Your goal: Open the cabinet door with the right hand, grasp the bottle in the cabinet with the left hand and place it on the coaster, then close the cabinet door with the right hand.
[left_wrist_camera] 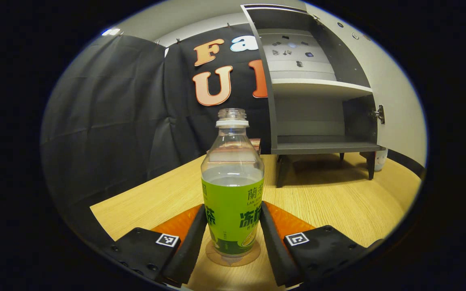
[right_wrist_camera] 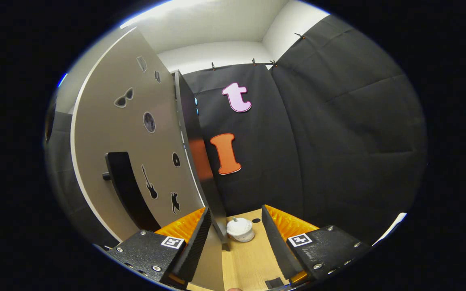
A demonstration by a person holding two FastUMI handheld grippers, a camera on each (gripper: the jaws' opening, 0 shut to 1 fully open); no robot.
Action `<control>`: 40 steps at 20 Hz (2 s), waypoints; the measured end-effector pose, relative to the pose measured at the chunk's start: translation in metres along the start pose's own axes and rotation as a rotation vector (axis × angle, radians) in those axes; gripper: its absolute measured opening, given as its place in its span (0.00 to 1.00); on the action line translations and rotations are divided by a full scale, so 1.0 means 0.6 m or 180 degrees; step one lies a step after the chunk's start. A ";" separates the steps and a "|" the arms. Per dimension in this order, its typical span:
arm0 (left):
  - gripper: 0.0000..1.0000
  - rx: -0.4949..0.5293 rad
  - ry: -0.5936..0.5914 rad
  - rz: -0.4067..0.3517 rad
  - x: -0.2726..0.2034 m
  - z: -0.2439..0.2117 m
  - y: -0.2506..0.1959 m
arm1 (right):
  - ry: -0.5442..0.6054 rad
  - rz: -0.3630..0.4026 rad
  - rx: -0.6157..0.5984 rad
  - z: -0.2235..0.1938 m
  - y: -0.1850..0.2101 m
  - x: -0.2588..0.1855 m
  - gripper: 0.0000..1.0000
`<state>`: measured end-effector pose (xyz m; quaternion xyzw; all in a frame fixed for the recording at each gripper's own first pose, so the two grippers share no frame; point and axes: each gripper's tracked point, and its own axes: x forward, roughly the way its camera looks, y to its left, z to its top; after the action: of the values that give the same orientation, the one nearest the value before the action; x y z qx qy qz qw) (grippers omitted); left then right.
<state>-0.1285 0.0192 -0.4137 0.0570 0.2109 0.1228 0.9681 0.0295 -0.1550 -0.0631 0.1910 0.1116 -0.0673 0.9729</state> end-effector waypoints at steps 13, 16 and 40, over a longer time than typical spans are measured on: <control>0.89 0.0383 0.0012 -0.0112 -0.024 0.045 0.007 | -0.0191 0.0122 -0.0338 0.031 0.007 0.001 0.78; 0.92 0.0378 0.0077 -0.0135 -0.041 0.069 0.007 | -0.0238 0.0279 -0.0341 0.039 0.021 -0.005 0.79; 0.96 0.0168 -0.0796 -0.0447 -0.082 0.484 -0.016 | -0.0161 0.1683 -0.0251 0.031 0.145 -0.056 0.76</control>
<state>-0.0470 -0.0200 -0.1329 0.0824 0.0953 0.0412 0.9912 0.0156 -0.0792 -0.0069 0.1736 0.0361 0.1888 0.9659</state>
